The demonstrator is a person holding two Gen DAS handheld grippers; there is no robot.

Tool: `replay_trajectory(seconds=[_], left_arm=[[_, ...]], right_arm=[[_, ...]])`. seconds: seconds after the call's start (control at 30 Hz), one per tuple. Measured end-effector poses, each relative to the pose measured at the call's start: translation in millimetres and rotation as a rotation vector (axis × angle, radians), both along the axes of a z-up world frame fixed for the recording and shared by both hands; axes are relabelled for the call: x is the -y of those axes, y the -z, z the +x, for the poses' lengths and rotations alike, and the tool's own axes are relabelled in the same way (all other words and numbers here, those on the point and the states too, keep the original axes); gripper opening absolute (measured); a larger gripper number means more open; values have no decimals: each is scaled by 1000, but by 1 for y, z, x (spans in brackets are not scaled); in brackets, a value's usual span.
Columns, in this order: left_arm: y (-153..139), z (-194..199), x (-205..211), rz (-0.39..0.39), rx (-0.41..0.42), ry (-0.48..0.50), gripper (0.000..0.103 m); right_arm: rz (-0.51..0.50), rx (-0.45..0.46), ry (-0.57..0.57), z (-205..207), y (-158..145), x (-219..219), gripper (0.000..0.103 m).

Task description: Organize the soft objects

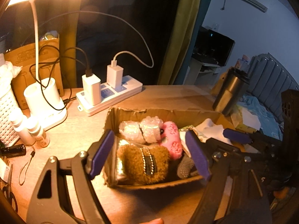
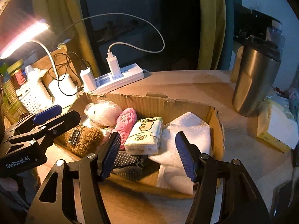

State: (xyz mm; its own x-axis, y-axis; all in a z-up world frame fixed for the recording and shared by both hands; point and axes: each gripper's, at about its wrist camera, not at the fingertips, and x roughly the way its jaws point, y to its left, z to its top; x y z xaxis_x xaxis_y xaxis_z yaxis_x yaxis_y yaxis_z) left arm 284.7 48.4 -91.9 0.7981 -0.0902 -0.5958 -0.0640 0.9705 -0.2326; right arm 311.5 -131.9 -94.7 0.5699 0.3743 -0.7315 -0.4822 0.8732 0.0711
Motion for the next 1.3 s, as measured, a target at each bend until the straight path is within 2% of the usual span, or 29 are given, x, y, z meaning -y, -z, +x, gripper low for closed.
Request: replay_trajectory(seconds=[1.3], left_arm=[[-65,-96,32,34,146,32,80]], right_arm=[[32,170,18,-99,-72,34,64]])
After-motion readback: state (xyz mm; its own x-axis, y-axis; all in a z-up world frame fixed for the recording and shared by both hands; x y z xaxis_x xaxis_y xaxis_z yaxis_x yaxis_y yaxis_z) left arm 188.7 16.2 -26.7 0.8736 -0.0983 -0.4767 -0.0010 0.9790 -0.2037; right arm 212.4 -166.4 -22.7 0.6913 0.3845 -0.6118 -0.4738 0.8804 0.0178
